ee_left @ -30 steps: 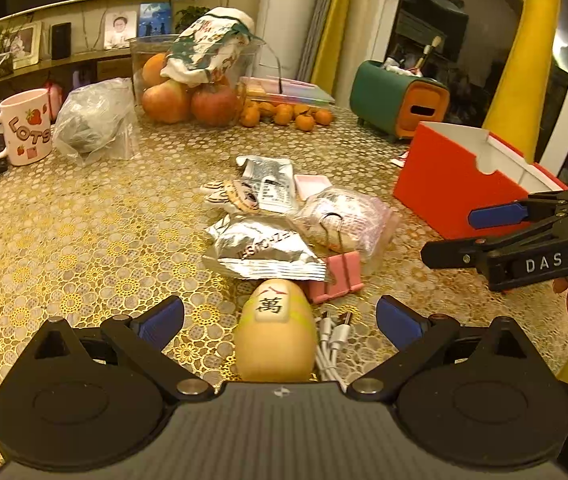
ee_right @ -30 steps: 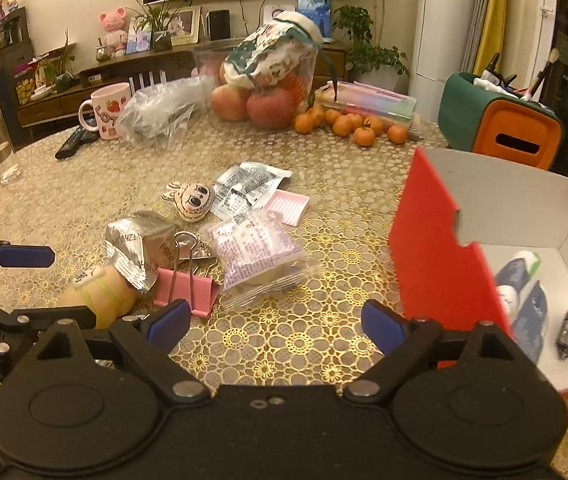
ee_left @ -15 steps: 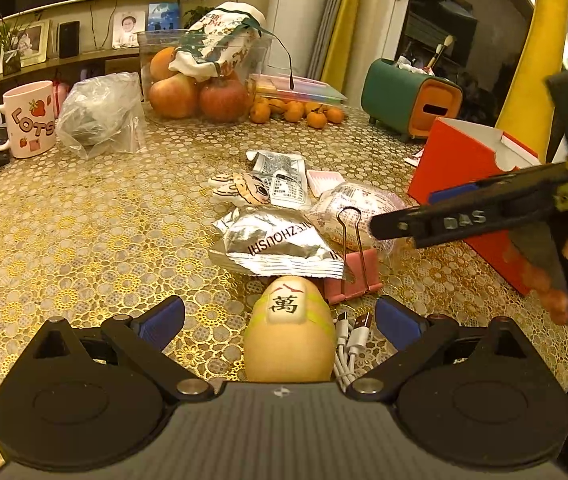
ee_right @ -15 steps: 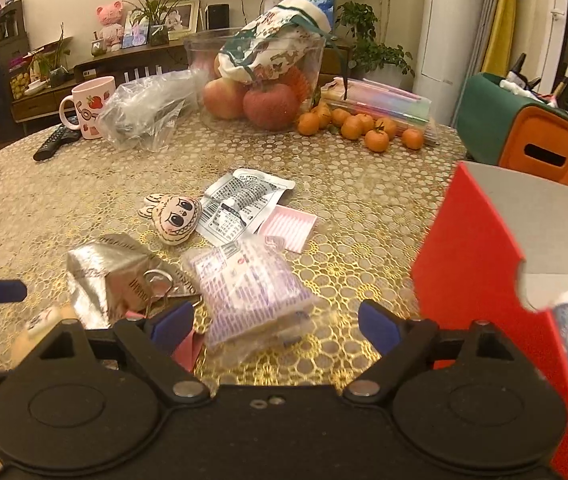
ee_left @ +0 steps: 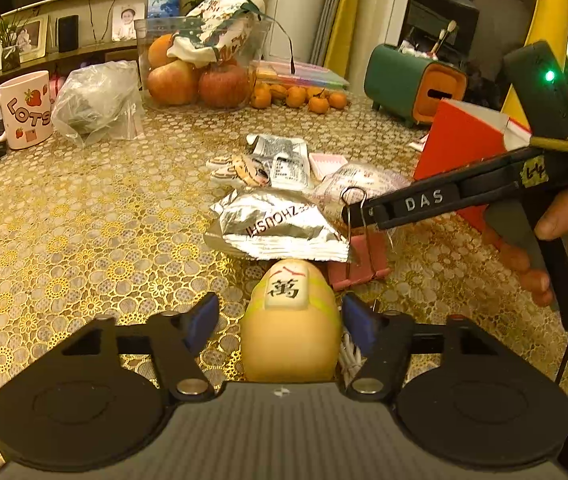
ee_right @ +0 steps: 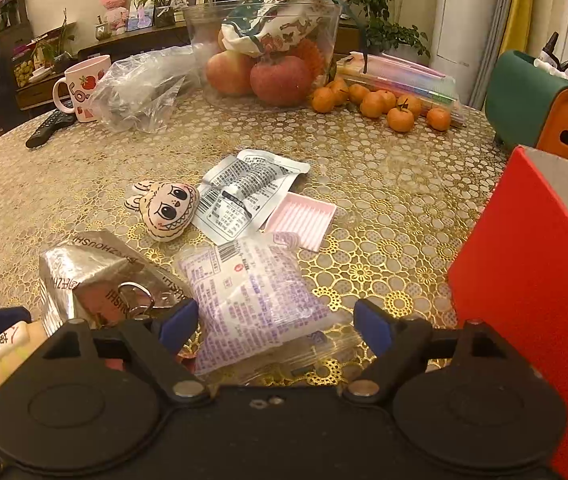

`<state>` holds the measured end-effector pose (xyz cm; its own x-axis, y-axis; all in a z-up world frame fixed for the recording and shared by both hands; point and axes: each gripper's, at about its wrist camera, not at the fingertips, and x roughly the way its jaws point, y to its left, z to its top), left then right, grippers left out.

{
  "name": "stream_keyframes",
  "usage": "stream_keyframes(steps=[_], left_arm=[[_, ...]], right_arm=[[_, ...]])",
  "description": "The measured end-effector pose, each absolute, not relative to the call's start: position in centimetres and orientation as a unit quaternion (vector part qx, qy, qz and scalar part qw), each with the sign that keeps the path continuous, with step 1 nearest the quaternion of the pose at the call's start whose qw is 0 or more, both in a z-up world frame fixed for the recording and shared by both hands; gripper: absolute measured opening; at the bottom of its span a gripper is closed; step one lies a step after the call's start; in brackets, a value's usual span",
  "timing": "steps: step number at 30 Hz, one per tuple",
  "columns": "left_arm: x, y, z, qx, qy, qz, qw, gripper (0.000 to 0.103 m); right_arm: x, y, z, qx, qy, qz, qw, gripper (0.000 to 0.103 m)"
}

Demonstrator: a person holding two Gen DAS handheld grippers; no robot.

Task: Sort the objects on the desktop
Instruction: 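Grasp the yellow egg-shaped toy with the left tool while the right tool reaches the white snack bag, then grasp the white snack bag with the right tool and carry both items to the box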

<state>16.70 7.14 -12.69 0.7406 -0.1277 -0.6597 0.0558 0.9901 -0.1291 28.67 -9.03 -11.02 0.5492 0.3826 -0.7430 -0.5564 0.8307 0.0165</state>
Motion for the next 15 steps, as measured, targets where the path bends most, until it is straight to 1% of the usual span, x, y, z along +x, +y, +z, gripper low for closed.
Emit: stream_keyframes(steps=[5, 7, 9, 13, 15], left_arm=[[16.66, 7.08, -12.95, -0.051, 0.362, -0.050, 0.929, 0.058], [16.57, 7.07, -12.89, -0.055, 0.361, -0.052, 0.929, 0.051], [16.50, 6.95, -12.77, -0.055, 0.360, -0.054, 0.930, 0.048], [16.45, 6.69, -12.66, -0.051, 0.362, -0.049, 0.929, 0.046], [16.39, 6.83, -12.55, -0.058, 0.364, -0.050, 0.928, 0.046]], right_arm=[[28.56, -9.07, -10.91, -0.108, 0.390, 0.269, 0.874, 0.079], [28.51, -9.12, -10.87, -0.106, 0.391, 0.268, 0.874, 0.078], [28.35, -9.16, -10.84, -0.105, 0.390, 0.268, 0.875, 0.077], [28.06, -9.34, -10.56, -0.103, 0.390, 0.266, 0.876, 0.075], [27.87, -9.42, -10.38, -0.102, 0.390, 0.265, 0.876, 0.070]])
